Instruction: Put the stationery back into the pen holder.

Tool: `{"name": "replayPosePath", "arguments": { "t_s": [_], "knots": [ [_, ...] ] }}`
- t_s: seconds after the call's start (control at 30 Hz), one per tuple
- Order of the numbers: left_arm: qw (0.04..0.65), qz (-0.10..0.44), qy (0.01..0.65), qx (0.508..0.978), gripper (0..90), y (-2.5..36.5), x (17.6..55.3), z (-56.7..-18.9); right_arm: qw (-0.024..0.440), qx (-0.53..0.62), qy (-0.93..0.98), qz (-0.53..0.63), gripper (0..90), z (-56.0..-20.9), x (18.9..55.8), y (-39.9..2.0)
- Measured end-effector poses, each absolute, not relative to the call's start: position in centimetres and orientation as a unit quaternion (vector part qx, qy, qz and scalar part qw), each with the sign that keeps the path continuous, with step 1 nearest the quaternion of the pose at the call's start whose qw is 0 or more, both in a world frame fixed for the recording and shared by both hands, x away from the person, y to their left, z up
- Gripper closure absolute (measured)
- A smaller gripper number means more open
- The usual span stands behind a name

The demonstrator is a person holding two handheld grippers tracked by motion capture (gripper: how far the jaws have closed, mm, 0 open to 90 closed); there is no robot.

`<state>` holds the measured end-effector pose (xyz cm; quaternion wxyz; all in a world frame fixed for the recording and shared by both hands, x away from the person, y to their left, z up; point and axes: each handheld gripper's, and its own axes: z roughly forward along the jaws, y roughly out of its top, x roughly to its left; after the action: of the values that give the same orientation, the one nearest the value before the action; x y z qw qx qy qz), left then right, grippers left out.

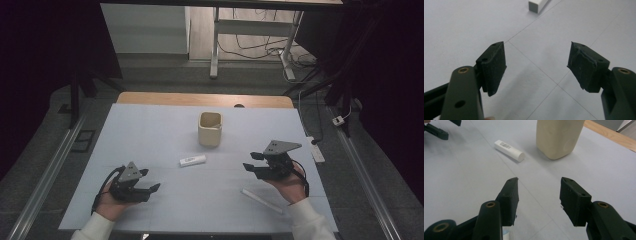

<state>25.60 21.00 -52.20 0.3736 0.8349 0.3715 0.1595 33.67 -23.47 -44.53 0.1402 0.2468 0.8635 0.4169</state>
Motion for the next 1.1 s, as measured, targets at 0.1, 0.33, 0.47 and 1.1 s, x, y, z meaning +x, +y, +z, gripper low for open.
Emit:
{"name": "replayPosePath", "arguments": {
  "t_s": [0.1,0.33,0.47,1.1],
  "knots": [
    [0.374,0.160,0.371,0.835,30.0,21.0,25.6,-52.2,0.137,0.248,0.865,0.414,48.3,-44.5,33.5,-23.5],
    [0.374,0.160,0.371,0.835,30.0,21.0,25.6,-52.2,0.132,0.242,0.876,0.395,47.7,-44.6,33.1,-23.3],
    [0.374,0.159,0.371,0.835,30.0,21.0,25.6,-52.2,0.128,0.239,0.882,0.385,47.4,-44.7,32.9,-23.2],
    [0.373,0.159,0.371,0.836,30.0,21.0,25.6,-52.2,0.105,0.237,0.908,0.329,46.8,-45.4,32.0,-23.4]
  ]
}}
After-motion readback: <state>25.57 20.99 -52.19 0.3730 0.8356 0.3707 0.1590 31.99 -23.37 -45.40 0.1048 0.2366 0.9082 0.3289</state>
